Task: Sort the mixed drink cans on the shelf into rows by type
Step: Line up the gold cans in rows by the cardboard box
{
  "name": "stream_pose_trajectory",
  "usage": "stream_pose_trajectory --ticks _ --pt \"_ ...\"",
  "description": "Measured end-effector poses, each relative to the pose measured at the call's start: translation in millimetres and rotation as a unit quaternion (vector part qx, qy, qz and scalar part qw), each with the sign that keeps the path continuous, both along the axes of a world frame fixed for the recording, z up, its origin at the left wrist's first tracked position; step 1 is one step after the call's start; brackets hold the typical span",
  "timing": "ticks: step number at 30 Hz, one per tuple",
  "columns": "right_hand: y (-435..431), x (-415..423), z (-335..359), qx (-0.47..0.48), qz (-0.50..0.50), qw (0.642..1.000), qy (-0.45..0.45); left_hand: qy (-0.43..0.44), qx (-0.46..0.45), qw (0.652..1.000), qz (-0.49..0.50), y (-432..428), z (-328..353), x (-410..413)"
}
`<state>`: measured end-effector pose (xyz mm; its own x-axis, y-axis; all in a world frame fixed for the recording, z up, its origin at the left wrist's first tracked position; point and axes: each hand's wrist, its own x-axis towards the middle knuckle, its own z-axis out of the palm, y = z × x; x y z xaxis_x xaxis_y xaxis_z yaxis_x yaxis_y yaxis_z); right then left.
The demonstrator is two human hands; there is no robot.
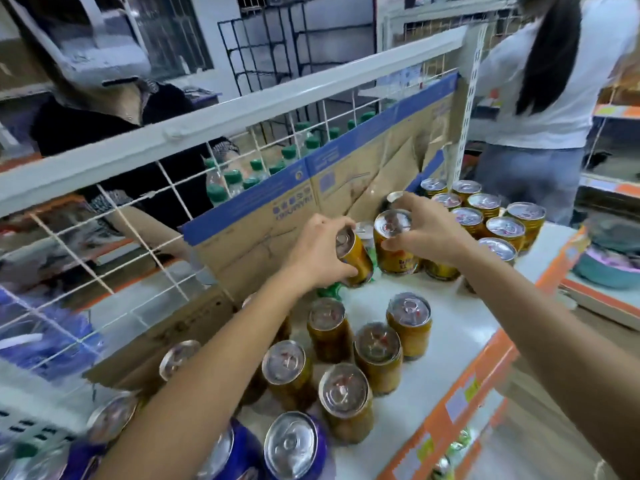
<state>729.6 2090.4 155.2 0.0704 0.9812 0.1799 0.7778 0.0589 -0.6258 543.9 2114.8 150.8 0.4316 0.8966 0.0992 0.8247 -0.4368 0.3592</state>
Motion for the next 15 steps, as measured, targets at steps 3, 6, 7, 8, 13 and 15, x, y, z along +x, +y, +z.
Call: stream_pose_trajectory --ticks 3,6,7,8,13,15 --pt "5.0 20.3 -13.9 -0.057 -0.025 0.996 -0.063 0.041 -0.001 0.999 -0.026 13.8 -20.2 27.9" --pt "8.3 34.7 -23.3 -0.096 -0.016 0.992 -0.084 0.119 0.03 0.99 -0.064 25.3 -32.8 49.7" --pt "8.8 37.7 -25.4 -0.111 -0.011 0.99 -0.092 0.129 0.029 0.988 -0.075 29.2 -35.8 56.0" --pt "10.0 40.7 -27.5 -0.126 -0.006 0.987 -0.102 0.133 0.027 0.987 -0.085 32.4 -38.2 62.0" --pt "22.2 52.0 -39.5 -0.169 0.028 0.966 -0.192 0.164 0.025 0.977 -0.131 48.5 -54.8 84.0" --pt "27.3 56.3 -43.9 -0.177 0.039 0.958 -0.222 0.172 0.031 0.976 -0.132 54.4 -61.7 88.3"
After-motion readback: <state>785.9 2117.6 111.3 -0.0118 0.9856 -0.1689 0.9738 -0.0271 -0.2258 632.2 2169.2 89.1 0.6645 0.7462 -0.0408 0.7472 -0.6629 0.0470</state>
